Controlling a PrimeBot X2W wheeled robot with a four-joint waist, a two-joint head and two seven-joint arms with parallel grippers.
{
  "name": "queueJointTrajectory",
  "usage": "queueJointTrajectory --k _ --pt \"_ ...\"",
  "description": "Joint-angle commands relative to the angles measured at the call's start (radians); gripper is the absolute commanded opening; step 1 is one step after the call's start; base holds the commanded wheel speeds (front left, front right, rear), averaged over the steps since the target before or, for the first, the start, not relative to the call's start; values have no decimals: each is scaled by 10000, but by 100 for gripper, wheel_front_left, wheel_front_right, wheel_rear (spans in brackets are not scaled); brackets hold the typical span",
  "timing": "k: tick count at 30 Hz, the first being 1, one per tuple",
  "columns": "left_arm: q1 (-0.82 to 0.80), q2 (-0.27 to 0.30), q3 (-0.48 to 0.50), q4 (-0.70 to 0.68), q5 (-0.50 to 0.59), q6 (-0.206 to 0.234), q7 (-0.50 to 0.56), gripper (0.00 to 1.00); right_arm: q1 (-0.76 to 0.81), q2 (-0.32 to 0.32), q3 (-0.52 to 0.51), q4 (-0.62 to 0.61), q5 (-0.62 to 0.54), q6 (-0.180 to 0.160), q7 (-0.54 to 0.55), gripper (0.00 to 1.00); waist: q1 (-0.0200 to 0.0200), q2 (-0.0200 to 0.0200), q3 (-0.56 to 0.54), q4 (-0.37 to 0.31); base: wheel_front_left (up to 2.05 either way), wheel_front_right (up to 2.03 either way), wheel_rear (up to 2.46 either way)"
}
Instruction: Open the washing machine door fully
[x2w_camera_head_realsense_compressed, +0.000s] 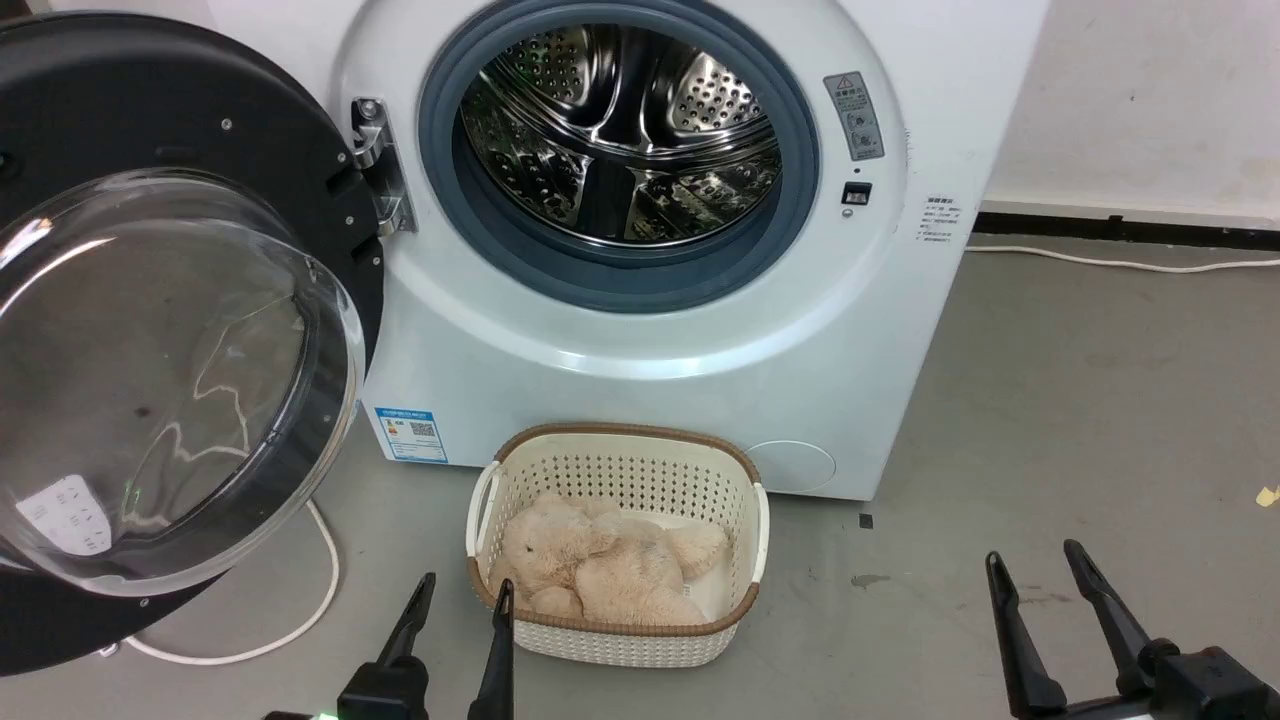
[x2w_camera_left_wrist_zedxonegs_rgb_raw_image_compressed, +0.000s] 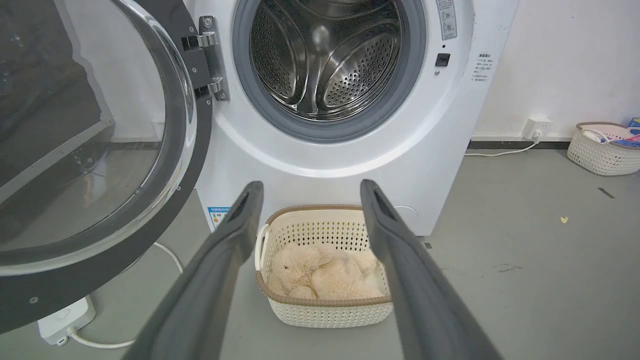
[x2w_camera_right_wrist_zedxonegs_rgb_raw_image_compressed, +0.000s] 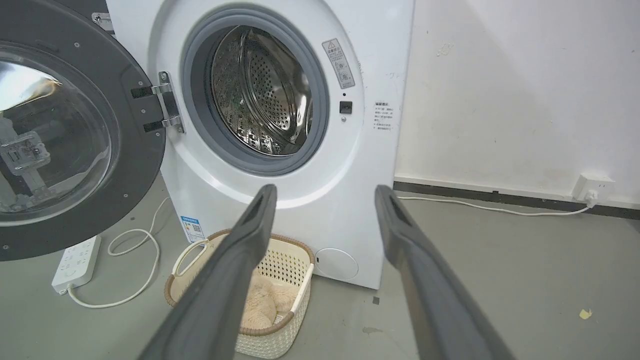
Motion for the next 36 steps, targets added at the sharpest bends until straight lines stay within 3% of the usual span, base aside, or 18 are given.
queueJointTrajectory --k 1,36 --pt "-1 -5 7 -41 7 -5 1 0 0 0 -8 8 0 0 1 0 0 -1 7 12 0 0 0" --pt "-143 -327 793 -366 540 -440 651 0 -311 5 101 -53 -206 0 653 0 0 -1 86 -119 0 0 0"
